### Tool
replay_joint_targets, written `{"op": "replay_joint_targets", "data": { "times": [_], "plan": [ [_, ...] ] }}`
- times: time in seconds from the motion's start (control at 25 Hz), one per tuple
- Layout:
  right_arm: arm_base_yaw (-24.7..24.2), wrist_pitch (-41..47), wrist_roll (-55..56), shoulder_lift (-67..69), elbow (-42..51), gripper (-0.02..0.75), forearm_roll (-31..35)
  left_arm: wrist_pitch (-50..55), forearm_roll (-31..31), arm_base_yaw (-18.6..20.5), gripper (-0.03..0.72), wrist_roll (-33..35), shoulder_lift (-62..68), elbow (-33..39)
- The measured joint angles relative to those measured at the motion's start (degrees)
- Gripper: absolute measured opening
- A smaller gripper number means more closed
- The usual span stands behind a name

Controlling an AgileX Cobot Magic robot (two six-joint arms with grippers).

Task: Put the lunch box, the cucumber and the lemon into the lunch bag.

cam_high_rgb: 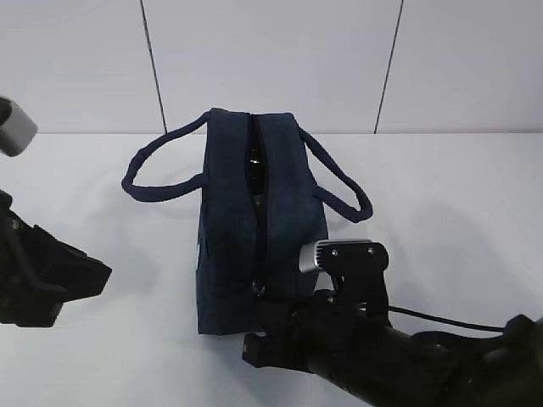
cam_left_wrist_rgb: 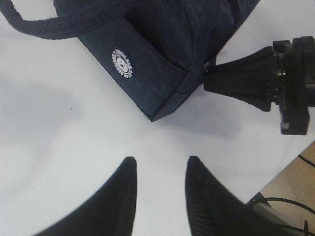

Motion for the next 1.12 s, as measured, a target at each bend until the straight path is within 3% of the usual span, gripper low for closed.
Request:
{"op": "replay_joint_targets", "data": {
  "times": [0.68, 0.88, 1.12],
  "plan": [
    [0.0, -9.7, 2.2, 0.0, 4.4, -0.013, -3.2, -0.2, -0.5, 0.0, 0.241, 0.0, 0.0, 0.0],
    [0.0, -9.6, 2.6, -1.7, 4.4, -0.013, -4.5, -0.3, -0.6, 0.0, 0.240, 0.0, 0.0, 0.0],
    [0.0, -3.4, 2.6, -2.2, 4.4, -0.004, -4.4, -0.3, -0.6, 0.0, 0.240, 0.0, 0.0, 0.0]
  ]
}}
